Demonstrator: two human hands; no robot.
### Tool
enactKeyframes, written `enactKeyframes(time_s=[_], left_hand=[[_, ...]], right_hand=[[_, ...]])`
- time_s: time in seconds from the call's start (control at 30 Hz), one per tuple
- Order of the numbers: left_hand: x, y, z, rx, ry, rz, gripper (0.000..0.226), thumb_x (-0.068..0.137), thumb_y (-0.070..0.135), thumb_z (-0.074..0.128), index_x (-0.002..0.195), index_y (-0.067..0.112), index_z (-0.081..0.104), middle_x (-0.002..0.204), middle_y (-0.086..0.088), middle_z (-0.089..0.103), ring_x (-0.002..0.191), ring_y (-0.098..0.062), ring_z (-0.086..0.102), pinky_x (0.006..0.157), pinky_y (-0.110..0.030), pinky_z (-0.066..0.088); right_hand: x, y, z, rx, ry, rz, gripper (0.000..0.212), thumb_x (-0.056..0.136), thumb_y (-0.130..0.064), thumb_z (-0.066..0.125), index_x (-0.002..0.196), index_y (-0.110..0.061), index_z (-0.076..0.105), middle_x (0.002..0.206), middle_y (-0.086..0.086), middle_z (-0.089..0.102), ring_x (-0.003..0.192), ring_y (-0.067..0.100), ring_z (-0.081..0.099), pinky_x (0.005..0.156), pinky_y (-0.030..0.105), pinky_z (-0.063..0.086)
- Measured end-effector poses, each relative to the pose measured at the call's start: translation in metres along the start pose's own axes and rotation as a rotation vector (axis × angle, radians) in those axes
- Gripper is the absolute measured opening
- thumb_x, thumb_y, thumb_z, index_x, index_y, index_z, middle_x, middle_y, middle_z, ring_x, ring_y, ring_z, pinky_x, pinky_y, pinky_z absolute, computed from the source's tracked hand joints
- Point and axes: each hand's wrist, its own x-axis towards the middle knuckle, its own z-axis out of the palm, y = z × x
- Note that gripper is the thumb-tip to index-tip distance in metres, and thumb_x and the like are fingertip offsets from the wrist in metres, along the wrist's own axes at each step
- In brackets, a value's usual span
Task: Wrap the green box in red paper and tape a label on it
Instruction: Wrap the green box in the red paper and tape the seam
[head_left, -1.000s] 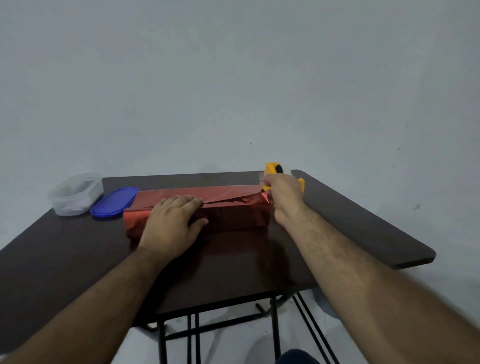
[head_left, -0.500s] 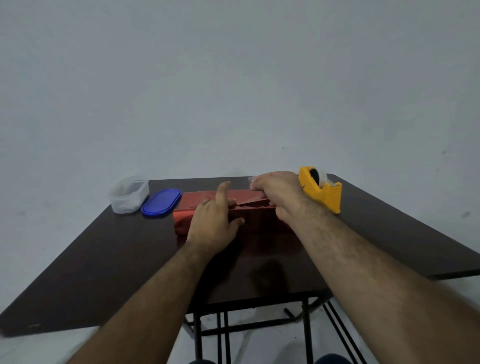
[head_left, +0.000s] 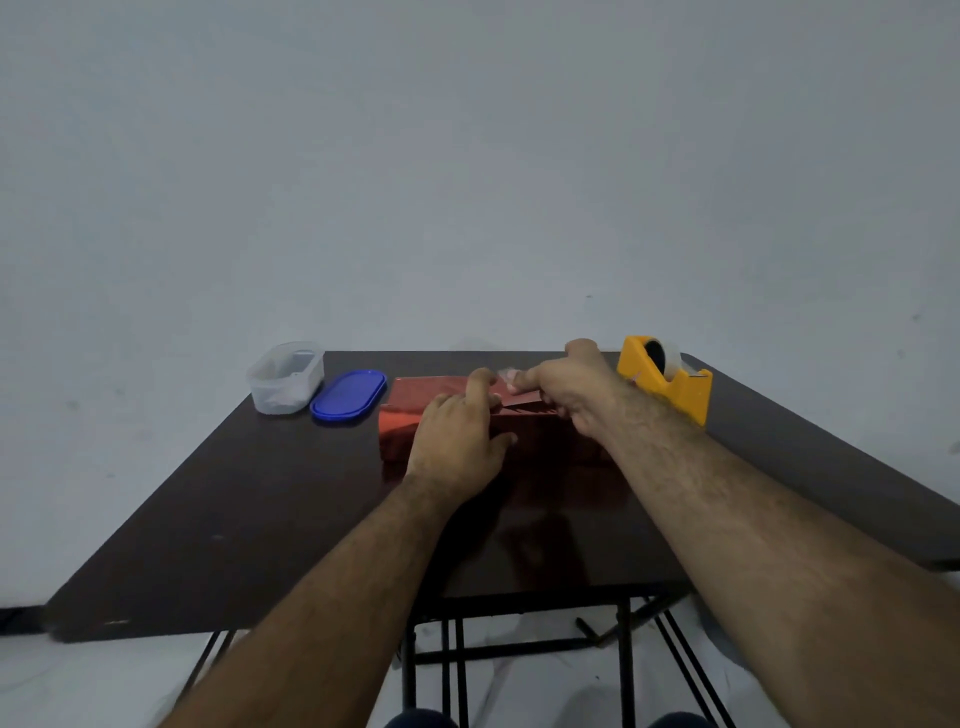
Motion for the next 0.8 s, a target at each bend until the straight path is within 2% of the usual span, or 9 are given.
enactKeyframes(time_s=[0.07, 0.13, 0.17, 0.23, 0.37, 0.43, 0.53, 0.7, 0.8], left_hand=[[0.0, 0.0, 0.0, -0.01, 0.0, -0.006, 0.072, 0.089, 0.033, 0.08, 0.145, 0.022, 0.037, 0.137, 0.004, 0.07, 0.127, -0.021, 0.062, 0.116, -0.033, 0.034], [0.0, 0.0, 0.0, -0.043, -0.001, -0.031, 0.073, 0.087, 0.031, 0.081, 0.144, 0.022, 0.036, 0.136, 0.004, 0.071, 0.127, -0.023, 0.062, 0.117, -0.035, 0.036], [0.0, 0.0, -0.001, -0.06, 0.001, -0.044, 0.074, 0.087, 0.031, 0.082, 0.143, 0.023, 0.034, 0.135, 0.003, 0.071, 0.127, -0.024, 0.062, 0.116, -0.037, 0.037], [-0.001, 0.0, -0.001, -0.072, 0.002, -0.061, 0.075, 0.086, 0.03, 0.083, 0.142, 0.024, 0.033, 0.135, 0.003, 0.072, 0.127, -0.025, 0.061, 0.116, -0.039, 0.039], [0.0, 0.0, -0.001, -0.056, -0.003, -0.07, 0.073, 0.087, 0.031, 0.082, 0.141, 0.023, 0.034, 0.136, 0.004, 0.072, 0.127, -0.025, 0.061, 0.115, -0.038, 0.038], [0.0, 0.0, -0.002, -0.055, -0.009, -0.075, 0.073, 0.087, 0.032, 0.082, 0.142, 0.024, 0.035, 0.136, 0.004, 0.071, 0.128, -0.025, 0.06, 0.116, -0.039, 0.038], [0.0, 0.001, -0.001, -0.055, -0.021, -0.082, 0.072, 0.087, 0.032, 0.083, 0.141, 0.026, 0.035, 0.137, 0.003, 0.071, 0.129, -0.024, 0.06, 0.117, -0.039, 0.038], [0.0, 0.0, -0.001, -0.04, -0.008, -0.063, 0.068, 0.088, 0.033, 0.082, 0.138, 0.023, 0.037, 0.127, 0.0, 0.073, 0.122, -0.026, 0.063, 0.114, -0.039, 0.042], [0.0, 0.0, 0.0, -0.039, -0.009, -0.055, 0.066, 0.089, 0.032, 0.081, 0.136, 0.022, 0.037, 0.128, 0.0, 0.073, 0.122, -0.025, 0.063, 0.113, -0.038, 0.042]], right_hand=[[0.0, -0.001, 0.003, 0.034, 0.02, 0.0, 0.111, 0.055, -0.029, 0.102, 0.145, -0.011, 0.04, 0.119, 0.013, 0.071, 0.098, 0.022, 0.064, 0.065, 0.034, 0.053], [0.004, -0.003, 0.004, 0.064, 0.061, 0.025, 0.088, 0.056, -0.018, 0.102, 0.127, -0.004, 0.052, 0.107, 0.01, 0.071, 0.097, 0.026, 0.07, 0.078, 0.039, 0.062], [0.006, -0.004, 0.005, 0.072, 0.085, 0.056, 0.071, 0.055, -0.014, 0.102, 0.111, -0.001, 0.059, 0.099, 0.009, 0.073, 0.089, 0.026, 0.071, 0.076, 0.038, 0.062], [0.009, -0.006, 0.006, 0.061, 0.087, 0.131, 0.047, 0.055, -0.01, 0.098, 0.095, -0.001, 0.075, 0.084, 0.007, 0.078, 0.065, 0.02, 0.065, 0.061, 0.032, 0.056], [0.011, -0.015, 0.005, 0.068, -0.008, 0.277, 0.01, 0.079, 0.004, 0.075, 0.087, -0.003, 0.077, 0.058, 0.003, 0.07, 0.033, 0.01, 0.037, 0.036, 0.018, 0.033], [0.013, -0.021, 0.007, 0.07, -0.027, 0.315, 0.008, 0.084, 0.004, 0.071, 0.083, -0.003, 0.076, 0.063, 0.003, 0.071, 0.035, 0.009, 0.037, 0.036, 0.016, 0.03], [0.015, -0.025, 0.015, 0.039, -0.08, 0.342, 0.01, 0.085, 0.001, 0.07, 0.078, -0.006, 0.073, 0.089, 0.004, 0.08, 0.043, 0.008, 0.038, 0.042, 0.019, 0.03], [0.015, -0.024, 0.019, -0.116, -0.112, 0.357, 0.019, 0.086, -0.003, 0.071, 0.069, -0.01, 0.065, 0.056, -0.003, 0.051, 0.043, 0.011, 0.034, 0.048, 0.026, 0.031], [0.014, -0.02, 0.019, -0.173, -0.128, 0.358, 0.022, 0.087, -0.003, 0.07, 0.067, -0.01, 0.065, 0.052, -0.003, 0.051, 0.045, 0.01, 0.035, 0.047, 0.027, 0.03]])
